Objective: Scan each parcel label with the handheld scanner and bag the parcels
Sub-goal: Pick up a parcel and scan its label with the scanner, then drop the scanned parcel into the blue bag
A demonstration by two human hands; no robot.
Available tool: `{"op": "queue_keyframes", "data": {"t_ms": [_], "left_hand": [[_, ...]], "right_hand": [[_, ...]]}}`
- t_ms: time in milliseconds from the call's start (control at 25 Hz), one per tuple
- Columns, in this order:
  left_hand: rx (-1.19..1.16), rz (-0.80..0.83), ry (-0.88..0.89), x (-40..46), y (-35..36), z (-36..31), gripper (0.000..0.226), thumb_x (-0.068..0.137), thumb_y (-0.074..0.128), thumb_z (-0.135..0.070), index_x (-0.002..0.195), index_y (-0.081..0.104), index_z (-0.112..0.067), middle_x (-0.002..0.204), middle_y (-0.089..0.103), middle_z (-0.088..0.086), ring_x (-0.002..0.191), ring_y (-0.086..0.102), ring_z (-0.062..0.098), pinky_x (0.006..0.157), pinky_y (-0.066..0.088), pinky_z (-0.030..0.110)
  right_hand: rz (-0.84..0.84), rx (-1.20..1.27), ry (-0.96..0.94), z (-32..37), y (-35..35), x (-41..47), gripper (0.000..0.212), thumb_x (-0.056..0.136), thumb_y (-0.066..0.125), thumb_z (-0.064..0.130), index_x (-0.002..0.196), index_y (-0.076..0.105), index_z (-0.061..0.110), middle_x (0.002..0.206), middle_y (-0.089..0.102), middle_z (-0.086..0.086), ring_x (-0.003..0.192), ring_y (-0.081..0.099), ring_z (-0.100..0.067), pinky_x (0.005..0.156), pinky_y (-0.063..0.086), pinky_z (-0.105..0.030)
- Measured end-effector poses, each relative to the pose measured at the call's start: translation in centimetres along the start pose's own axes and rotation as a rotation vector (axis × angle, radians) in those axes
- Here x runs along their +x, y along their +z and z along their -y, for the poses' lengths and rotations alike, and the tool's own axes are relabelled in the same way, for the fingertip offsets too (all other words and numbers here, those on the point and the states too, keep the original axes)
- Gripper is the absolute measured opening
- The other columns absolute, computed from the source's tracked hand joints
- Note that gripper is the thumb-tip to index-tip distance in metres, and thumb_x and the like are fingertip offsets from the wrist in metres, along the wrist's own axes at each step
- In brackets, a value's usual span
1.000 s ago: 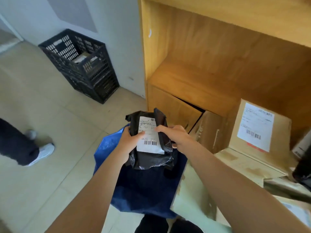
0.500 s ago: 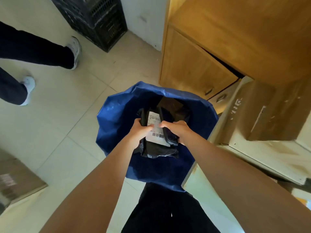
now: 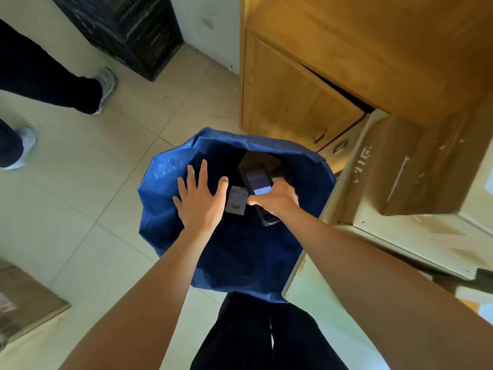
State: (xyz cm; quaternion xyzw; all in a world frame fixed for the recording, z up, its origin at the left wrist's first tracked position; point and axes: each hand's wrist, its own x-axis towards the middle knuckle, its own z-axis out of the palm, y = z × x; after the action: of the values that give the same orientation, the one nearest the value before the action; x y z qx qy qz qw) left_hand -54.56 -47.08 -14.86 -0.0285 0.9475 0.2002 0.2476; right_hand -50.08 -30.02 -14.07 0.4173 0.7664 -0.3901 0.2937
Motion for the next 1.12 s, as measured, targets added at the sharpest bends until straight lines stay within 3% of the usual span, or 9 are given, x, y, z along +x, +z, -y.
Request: {"op": "queue_keyframes", "data": {"t_ms": [120, 320, 440, 520, 640, 760, 840, 960, 1120], "left_hand": [[-0.003, -0.106, 0.081, -0.7, -1.9, -2.6, 0.066, 0.094, 0.026, -0.066, 0.154, 0.013, -0.043, 0.165, 0.015, -0.003, 0.151, 0.013, 0.024, 0.116, 0.013, 0.064], [-0.187, -0.278, 0.259, -3.3, -7.2, -8.9, 0.060, 0.094, 0.027, -0.060, 0.151, 0.025, -0.041, 0.153, 0.038, -0.004, 0.140, 0.036, 0.020, 0.106, 0.038, 0.052], [-0.388, -0.339, 0.361, -5.9, -10.4, -13.7, 0.057, 0.093, 0.028, -0.056, 0.147, 0.035, -0.040, 0.145, 0.046, -0.006, 0.133, 0.042, 0.016, 0.102, 0.040, 0.042], [-0.529, -0.341, 0.461, -7.8, -12.3, -17.1, 0.055, 0.094, 0.029, -0.053, 0.146, 0.040, -0.038, 0.144, 0.048, -0.009, 0.132, 0.044, 0.012, 0.104, 0.037, 0.036], [-0.649, -0.289, 0.595, -11.1, -15.4, -22.9, 0.052, 0.097, 0.027, -0.054, 0.147, 0.035, -0.045, 0.150, 0.042, -0.019, 0.137, 0.039, 0.004, 0.106, 0.034, 0.033], [-0.675, -0.291, 0.754, -14.9, -17.9, -28.3, 0.049, 0.099, 0.025, -0.053, 0.148, 0.031, -0.047, 0.154, 0.035, -0.019, 0.140, 0.034, 0.004, 0.099, 0.030, 0.025], [-0.655, -0.295, 0.851, -17.1, -18.4, -30.9, 0.049, 0.101, 0.024, -0.051, 0.149, 0.030, -0.045, 0.158, 0.027, -0.017, 0.145, 0.026, 0.003, 0.097, 0.026, 0.019], [-0.611, -0.240, 0.915, -19.5, -17.3, -34.0, 0.050, 0.101, 0.022, -0.052, 0.150, 0.027, -0.046, 0.161, 0.020, -0.017, 0.148, 0.018, 0.003, 0.105, 0.022, 0.027], [-0.524, -0.100, 0.934, -22.2, -14.4, -37.0, 0.052, 0.101, 0.021, -0.052, 0.153, 0.024, -0.042, 0.164, 0.017, -0.012, 0.149, 0.018, 0.009, 0.104, 0.023, 0.030]], "right_hand": [[-0.054, -0.035, -0.095, 1.7, -2.1, -1.9, 0.090, 0.070, 0.087, 0.041, 0.144, 0.045, 0.013, 0.130, 0.060, -0.008, 0.117, 0.060, -0.031, 0.077, 0.051, -0.034], [-0.181, -0.042, -0.296, 5.3, -7.5, -6.9, 0.091, 0.068, 0.087, 0.045, 0.140, 0.045, 0.011, 0.121, 0.063, -0.007, 0.113, 0.063, -0.031, 0.079, 0.056, -0.038], [-0.300, -0.006, -0.407, 6.8, -12.0, -10.9, 0.096, 0.065, 0.089, 0.052, 0.142, 0.047, 0.013, 0.122, 0.066, -0.005, 0.114, 0.063, -0.028, 0.087, 0.057, -0.039], [-0.366, 0.013, -0.467, 7.1, -15.3, -13.7, 0.090, 0.065, 0.089, 0.055, 0.136, 0.051, 0.015, 0.117, 0.067, -0.002, 0.108, 0.065, -0.025, 0.082, 0.057, -0.036], [-0.478, 0.039, -0.527, 6.2, -20.8, -17.7, 0.085, 0.066, 0.090, 0.053, 0.132, 0.051, 0.015, 0.110, 0.065, 0.002, 0.100, 0.066, -0.020, 0.072, 0.052, -0.030], [-0.608, 0.040, -0.544, 4.4, -26.1, -21.1, 0.085, 0.066, 0.090, 0.053, 0.132, 0.051, 0.017, 0.104, 0.062, 0.005, 0.089, 0.061, -0.016, 0.063, 0.047, -0.025], [-0.694, 0.002, -0.528, 2.9, -29.0, -22.5, 0.086, 0.065, 0.090, 0.053, 0.132, 0.051, 0.017, 0.108, 0.065, 0.003, 0.089, 0.063, -0.017, 0.064, 0.052, -0.026], [-0.773, -0.085, -0.451, -0.1, -32.6, -24.2, 0.087, 0.060, 0.091, 0.053, 0.129, 0.052, 0.017, 0.109, 0.068, -0.002, 0.092, 0.068, -0.023, 0.076, 0.063, -0.038], [-0.810, -0.252, -0.322, -5.2, -36.7, -26.5, 0.084, 0.059, 0.092, 0.052, 0.126, 0.054, 0.017, 0.103, 0.067, -0.003, 0.086, 0.067, -0.023, 0.072, 0.063, -0.038]]}}
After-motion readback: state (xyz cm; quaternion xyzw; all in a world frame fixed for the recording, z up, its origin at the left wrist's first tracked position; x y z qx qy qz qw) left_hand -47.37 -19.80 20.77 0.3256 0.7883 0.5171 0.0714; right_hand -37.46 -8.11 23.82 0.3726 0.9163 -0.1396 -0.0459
